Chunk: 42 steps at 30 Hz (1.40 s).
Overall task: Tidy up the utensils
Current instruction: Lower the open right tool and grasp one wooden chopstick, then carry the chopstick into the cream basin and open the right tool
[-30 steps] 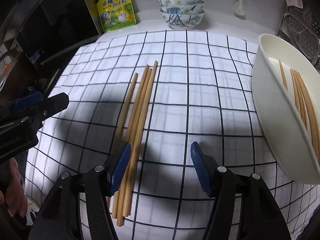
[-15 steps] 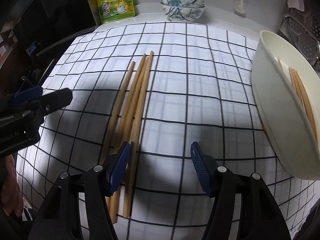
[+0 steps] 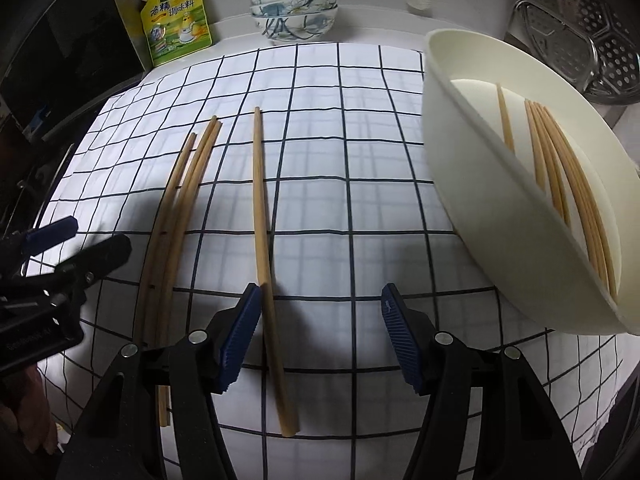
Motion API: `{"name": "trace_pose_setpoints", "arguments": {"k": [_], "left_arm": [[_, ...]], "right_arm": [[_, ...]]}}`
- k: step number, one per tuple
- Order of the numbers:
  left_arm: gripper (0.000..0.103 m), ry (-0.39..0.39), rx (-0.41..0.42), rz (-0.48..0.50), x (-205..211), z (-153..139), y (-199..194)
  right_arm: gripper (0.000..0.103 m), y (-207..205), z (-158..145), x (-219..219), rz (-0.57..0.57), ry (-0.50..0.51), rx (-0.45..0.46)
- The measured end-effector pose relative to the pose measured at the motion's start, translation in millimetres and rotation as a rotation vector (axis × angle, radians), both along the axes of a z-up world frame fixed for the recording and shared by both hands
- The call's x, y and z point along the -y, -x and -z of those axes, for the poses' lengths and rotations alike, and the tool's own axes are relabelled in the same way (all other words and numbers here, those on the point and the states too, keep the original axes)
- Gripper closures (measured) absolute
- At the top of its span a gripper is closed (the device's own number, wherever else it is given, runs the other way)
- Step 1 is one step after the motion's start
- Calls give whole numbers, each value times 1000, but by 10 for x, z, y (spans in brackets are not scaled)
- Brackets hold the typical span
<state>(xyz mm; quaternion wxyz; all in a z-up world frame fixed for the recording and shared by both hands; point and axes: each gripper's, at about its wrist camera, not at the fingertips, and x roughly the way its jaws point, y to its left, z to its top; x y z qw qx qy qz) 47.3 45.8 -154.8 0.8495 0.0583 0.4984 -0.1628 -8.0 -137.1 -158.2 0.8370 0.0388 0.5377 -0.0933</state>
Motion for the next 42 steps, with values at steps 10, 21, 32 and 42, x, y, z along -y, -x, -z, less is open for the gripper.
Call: {"name": "trace_pose_setpoints", "arguments": {"k": [10, 21, 32, 42], "left_arm": [[16, -29, -20, -5, 4, 161, 14], [9, -84, -25, -38, 39, 226, -36], [43, -61, 11, -33, 17, 156, -26], [96, -41, -27, 37, 122, 103, -28]], "right_arm": [[43, 12, -23, -42, -16, -1, 14], [43, -59, 7, -41, -29, 2, 15], [44, -185, 105, -121, -67, 40, 15], [96, -250, 52, -178, -117, 0, 10]]}}
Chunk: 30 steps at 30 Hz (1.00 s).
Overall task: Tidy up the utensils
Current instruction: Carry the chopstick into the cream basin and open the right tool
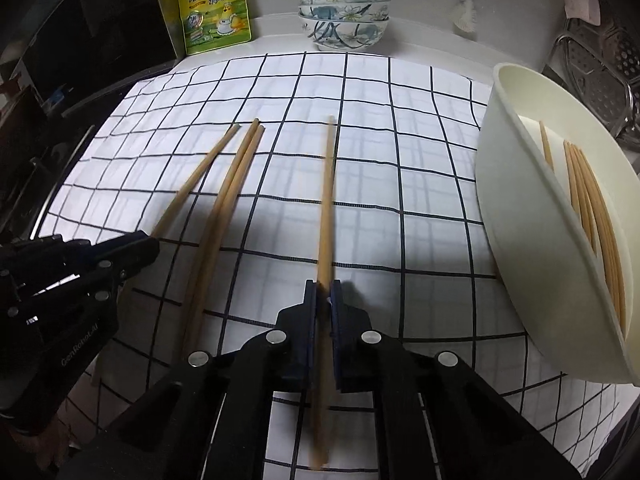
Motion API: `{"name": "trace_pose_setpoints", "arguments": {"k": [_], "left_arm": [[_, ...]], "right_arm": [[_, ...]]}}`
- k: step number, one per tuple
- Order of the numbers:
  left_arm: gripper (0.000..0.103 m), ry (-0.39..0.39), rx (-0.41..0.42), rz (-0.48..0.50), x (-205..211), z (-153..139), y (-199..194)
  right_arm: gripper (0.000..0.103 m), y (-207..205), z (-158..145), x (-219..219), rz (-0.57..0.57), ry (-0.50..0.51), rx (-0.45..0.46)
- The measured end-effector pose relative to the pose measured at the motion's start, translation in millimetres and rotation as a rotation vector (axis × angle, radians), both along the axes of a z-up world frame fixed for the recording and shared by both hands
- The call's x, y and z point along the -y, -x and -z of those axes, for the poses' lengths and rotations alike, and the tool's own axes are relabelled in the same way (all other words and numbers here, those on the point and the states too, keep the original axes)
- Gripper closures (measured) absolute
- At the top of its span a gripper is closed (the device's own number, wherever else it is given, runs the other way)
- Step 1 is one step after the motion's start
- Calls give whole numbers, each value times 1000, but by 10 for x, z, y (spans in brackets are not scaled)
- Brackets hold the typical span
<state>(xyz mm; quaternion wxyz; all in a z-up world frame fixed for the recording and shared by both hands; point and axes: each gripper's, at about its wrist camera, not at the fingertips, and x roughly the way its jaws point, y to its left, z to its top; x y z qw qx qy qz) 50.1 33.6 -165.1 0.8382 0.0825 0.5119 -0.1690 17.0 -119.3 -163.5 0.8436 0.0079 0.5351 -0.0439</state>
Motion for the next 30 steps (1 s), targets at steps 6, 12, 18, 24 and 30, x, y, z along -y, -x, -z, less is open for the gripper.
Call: {"name": "trace_pose_setpoints", "arguments": {"k": [6, 12, 18, 24, 30], "left_arm": [[96, 37, 28, -3, -54, -271, -62], [96, 85, 116, 12, 4, -752, -66], [96, 117, 189, 25, 179, -1149, -70], [96, 153, 227, 63, 487, -1425, -49], [96, 168, 270, 108, 807, -1666, 39]], "right_arm": [[96, 39, -261, 4, 9, -39, 44], [96, 103, -730, 5, -8, -48, 127], [96, 178, -1190, 211, -2, -46, 218], [96, 230, -1446, 630, 51, -38, 251], [96, 466, -1593, 1146, 157, -47, 297]]}}
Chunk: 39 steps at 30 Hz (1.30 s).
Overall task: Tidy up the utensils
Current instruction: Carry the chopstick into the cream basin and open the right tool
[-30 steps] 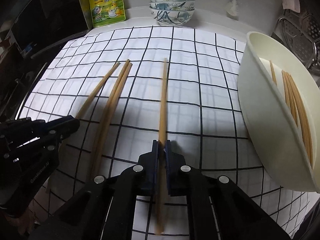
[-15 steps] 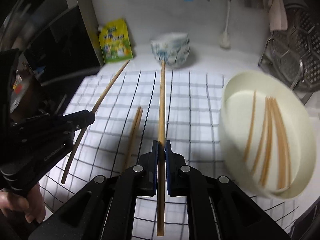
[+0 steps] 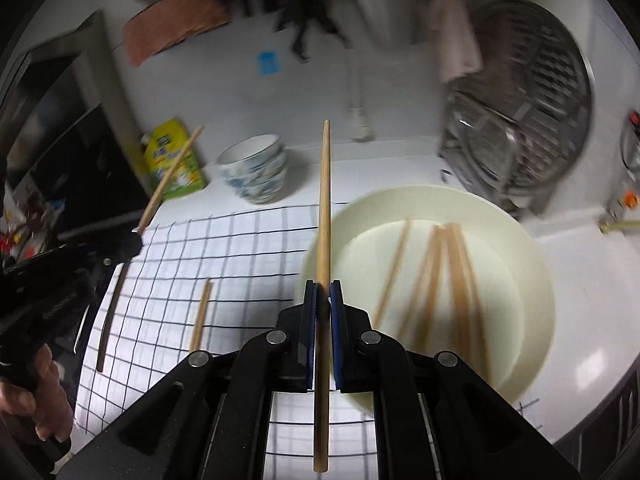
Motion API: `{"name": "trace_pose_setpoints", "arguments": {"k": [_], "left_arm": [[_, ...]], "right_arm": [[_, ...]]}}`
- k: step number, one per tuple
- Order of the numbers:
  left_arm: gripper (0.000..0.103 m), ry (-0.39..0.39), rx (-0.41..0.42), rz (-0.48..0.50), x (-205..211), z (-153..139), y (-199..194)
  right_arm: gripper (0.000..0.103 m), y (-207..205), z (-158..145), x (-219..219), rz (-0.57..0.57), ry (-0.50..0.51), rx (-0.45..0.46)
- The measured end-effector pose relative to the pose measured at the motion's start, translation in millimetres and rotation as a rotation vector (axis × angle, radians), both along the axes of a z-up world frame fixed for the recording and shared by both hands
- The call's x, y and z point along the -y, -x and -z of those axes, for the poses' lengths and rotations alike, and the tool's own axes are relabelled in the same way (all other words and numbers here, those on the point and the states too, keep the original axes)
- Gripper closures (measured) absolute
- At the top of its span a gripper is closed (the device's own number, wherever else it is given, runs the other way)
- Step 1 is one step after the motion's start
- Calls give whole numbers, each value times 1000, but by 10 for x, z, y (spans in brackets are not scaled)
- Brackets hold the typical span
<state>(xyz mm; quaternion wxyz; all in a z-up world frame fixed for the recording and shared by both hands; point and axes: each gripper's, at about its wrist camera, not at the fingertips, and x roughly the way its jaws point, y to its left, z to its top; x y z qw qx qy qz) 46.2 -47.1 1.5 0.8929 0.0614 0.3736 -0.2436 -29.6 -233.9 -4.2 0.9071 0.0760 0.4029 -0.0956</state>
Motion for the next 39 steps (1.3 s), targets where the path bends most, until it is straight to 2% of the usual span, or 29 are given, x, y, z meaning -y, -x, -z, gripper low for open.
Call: {"name": "trace_pose_setpoints", "arguments": {"k": [6, 12, 16, 23, 29, 36, 37, 39], "left_arm": [[96, 7, 10, 55, 524, -80, 54], [96, 3, 1, 104, 1135, -15, 27], [96, -15, -23, 129, 1524, 146, -31], [96, -80, -81, 154, 2061, 539, -112], [96, -106, -126, 167, 2210, 744, -150], [95, -128, -154, 152, 2255, 854, -191], [94, -131, -153, 145, 2253, 850, -200], [86, -131, -148, 137, 2234, 826, -215]], "right_arm": [[96, 178, 4, 443, 47, -23, 14], [96, 247, 85, 933, 92, -60, 20], [96, 224, 209, 1201, 112, -83, 11], [96, 124, 581, 1534, 137, -155, -58], [96, 52, 787, 1692, 147, -189, -113], [95, 44, 855, 1755, 152, -194, -147], [93, 56, 840, 1769, 155, -193, -143], [80, 76, 793, 1788, 158, -193, -124]]}}
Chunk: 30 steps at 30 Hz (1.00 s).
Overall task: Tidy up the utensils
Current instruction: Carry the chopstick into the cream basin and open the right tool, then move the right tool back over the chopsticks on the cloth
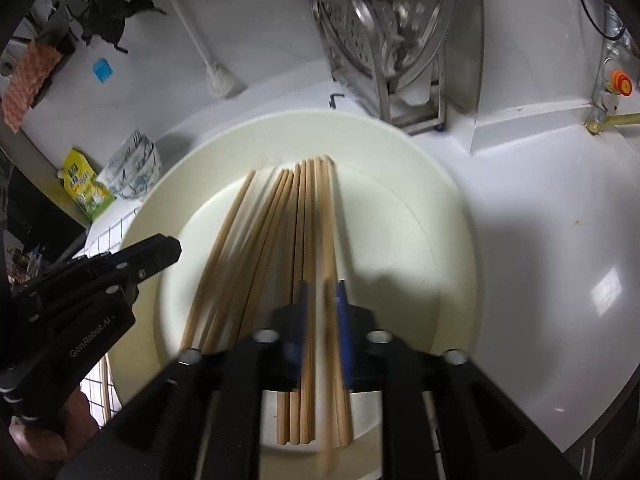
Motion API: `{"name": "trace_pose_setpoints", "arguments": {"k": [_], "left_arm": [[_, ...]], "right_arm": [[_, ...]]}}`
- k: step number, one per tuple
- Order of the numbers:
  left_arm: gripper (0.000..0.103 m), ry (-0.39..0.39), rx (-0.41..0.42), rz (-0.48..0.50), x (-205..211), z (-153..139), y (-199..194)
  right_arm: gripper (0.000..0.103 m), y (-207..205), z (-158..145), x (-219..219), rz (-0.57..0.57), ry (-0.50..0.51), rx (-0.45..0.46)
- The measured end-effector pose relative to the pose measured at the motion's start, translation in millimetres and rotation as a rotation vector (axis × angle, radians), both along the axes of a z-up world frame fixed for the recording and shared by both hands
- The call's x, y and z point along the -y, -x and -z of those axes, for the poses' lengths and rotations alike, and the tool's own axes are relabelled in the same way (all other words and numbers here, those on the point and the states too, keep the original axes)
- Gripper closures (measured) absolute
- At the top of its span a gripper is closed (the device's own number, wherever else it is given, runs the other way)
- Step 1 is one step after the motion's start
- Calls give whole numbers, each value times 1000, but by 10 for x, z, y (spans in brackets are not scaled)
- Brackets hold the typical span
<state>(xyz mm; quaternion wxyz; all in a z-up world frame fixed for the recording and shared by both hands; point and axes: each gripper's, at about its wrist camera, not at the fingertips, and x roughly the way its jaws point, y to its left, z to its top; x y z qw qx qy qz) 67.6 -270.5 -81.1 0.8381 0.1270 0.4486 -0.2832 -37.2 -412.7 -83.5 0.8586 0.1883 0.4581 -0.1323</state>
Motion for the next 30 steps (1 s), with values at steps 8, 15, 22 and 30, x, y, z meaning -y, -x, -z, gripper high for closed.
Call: {"name": "trace_pose_setpoints", "arguments": {"k": [8, 15, 22, 30], "left_arm": [[45, 21, 81, -48, -164, -257, 2], [36, 36, 121, -62, -397, -507, 71], [25, 55, 172, -81, -807, -761, 226], [17, 70, 203, -160, -1411, -835, 294]], "right_arm": [[79, 62, -196, -12, 7, 17, 38], [72, 114, -380, -202, 2, 29, 72], [62, 178, -562, -596, -30, 51, 107], [52, 151, -636, -1115, -107, 69, 114]]}}
